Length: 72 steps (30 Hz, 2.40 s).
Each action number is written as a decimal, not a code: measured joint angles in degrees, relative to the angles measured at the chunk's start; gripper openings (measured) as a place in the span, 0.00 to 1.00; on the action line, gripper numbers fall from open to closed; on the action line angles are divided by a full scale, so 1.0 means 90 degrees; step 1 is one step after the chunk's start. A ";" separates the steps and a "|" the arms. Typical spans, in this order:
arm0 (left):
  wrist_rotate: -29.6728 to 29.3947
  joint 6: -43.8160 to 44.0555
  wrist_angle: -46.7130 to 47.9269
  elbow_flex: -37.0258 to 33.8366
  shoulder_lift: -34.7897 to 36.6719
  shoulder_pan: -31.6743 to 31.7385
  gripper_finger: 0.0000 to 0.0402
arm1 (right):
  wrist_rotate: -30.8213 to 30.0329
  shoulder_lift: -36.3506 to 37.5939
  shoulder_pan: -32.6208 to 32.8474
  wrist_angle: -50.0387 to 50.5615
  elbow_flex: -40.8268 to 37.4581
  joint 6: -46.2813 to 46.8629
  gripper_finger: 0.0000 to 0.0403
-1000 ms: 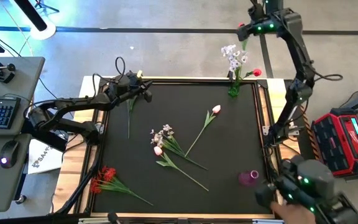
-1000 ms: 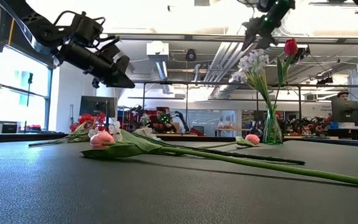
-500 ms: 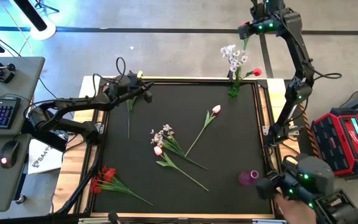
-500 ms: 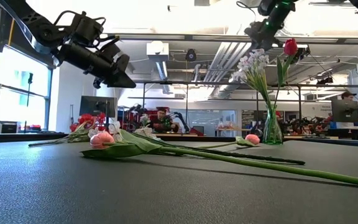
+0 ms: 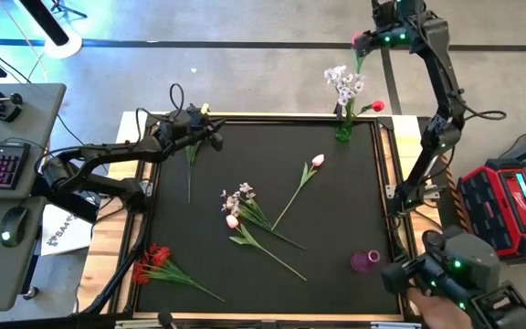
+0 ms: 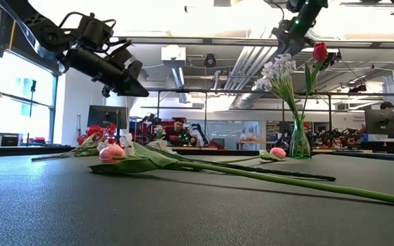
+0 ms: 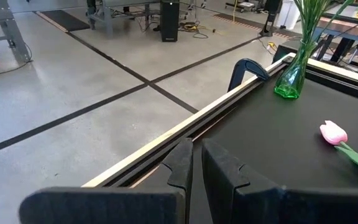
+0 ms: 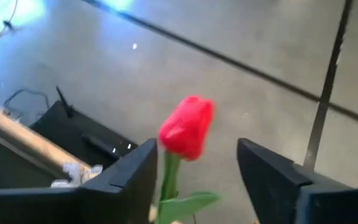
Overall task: Sort flowers into vase by color
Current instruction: Put the red tulip into the green vase, then put the white flowers into the green vase
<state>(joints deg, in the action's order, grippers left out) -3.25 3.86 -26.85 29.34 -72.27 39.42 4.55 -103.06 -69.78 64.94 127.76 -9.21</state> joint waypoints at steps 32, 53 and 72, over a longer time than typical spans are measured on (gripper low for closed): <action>0.0076 0.0058 0.0000 -0.0002 0.0000 -0.0138 0.05 | 0.1271 -0.0366 -0.0523 0.1407 0.0000 -0.0174 0.03; 0.0077 -0.0060 -0.0005 -0.0002 0.0000 -0.0131 0.05 | 0.0618 0.0106 0.0064 0.2731 0.0000 0.0192 0.03; 0.1051 -0.0478 0.4223 0.2173 0.0008 -0.0480 0.05 | 0.0172 0.1130 0.0290 0.1859 0.0000 0.2426 0.56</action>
<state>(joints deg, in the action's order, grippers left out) 6.21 -0.44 11.16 48.90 -72.20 35.10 6.09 -92.89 -67.17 81.67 127.76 12.62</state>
